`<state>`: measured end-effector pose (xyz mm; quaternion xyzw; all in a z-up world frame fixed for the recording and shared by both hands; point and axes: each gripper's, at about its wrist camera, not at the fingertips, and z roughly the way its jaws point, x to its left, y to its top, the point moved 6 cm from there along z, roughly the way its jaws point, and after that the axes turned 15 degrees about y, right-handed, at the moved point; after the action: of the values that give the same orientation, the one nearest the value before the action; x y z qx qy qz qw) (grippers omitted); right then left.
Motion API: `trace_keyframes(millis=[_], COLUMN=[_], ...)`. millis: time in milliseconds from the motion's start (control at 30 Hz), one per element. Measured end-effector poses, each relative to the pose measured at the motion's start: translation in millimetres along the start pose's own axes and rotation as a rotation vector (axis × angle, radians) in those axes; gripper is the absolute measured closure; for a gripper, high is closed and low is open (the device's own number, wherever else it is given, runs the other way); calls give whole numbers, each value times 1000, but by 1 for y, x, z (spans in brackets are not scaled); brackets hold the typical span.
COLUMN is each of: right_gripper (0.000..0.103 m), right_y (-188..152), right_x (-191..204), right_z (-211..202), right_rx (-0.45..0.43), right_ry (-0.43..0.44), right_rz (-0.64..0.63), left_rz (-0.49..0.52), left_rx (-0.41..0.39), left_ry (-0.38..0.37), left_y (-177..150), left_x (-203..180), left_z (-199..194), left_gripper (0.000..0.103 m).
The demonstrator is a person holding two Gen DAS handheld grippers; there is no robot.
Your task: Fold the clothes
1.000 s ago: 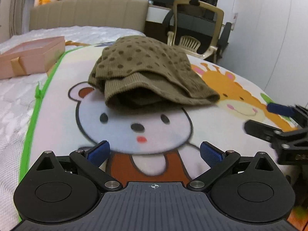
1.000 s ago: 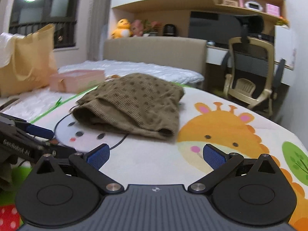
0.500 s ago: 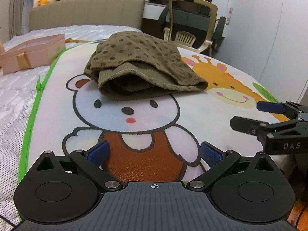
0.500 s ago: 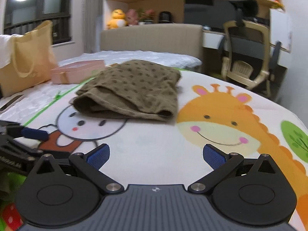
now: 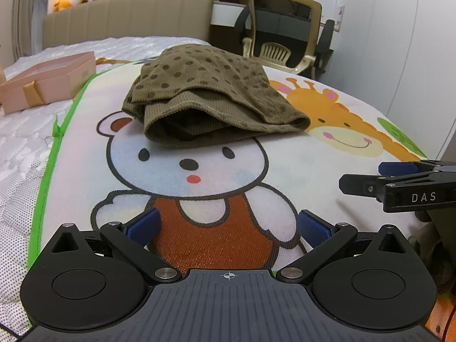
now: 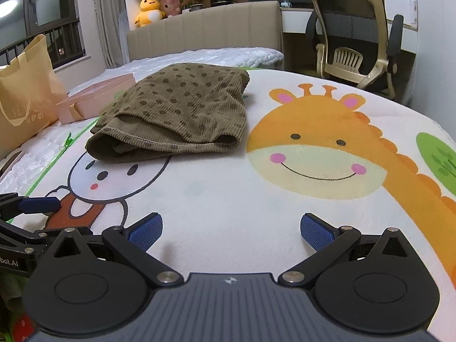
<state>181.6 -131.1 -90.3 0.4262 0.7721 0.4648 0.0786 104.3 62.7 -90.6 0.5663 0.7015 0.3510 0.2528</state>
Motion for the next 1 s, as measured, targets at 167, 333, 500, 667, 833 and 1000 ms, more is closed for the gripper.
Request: trace_keyframes(millis=[167, 333, 500, 667, 833, 1000], right_gripper=[0, 0, 0, 0, 0, 0], right_y=[0, -1, -1, -1, -2, -2], right_x=[-1, 14, 23, 20, 18, 12], right_z=[0, 1, 5, 6, 12, 11], right_rx=[1, 1, 24, 35, 69, 66], right_ry=[5, -8, -47, -78, -135, -149], right_rz=[13, -85, -161, -156, -153, -128], left_rz=[0, 1, 0, -15, -13, -78], left_rx=[0, 1, 1, 1, 6, -6], left_ry=[-1, -1, -1, 4, 49, 51], left_y=[0, 1, 1, 4, 8, 12], left_x=[0, 1, 1, 2, 0, 7], left_z=[0, 0, 0, 2, 7, 11], left_gripper=[0, 0, 0, 0, 0, 0])
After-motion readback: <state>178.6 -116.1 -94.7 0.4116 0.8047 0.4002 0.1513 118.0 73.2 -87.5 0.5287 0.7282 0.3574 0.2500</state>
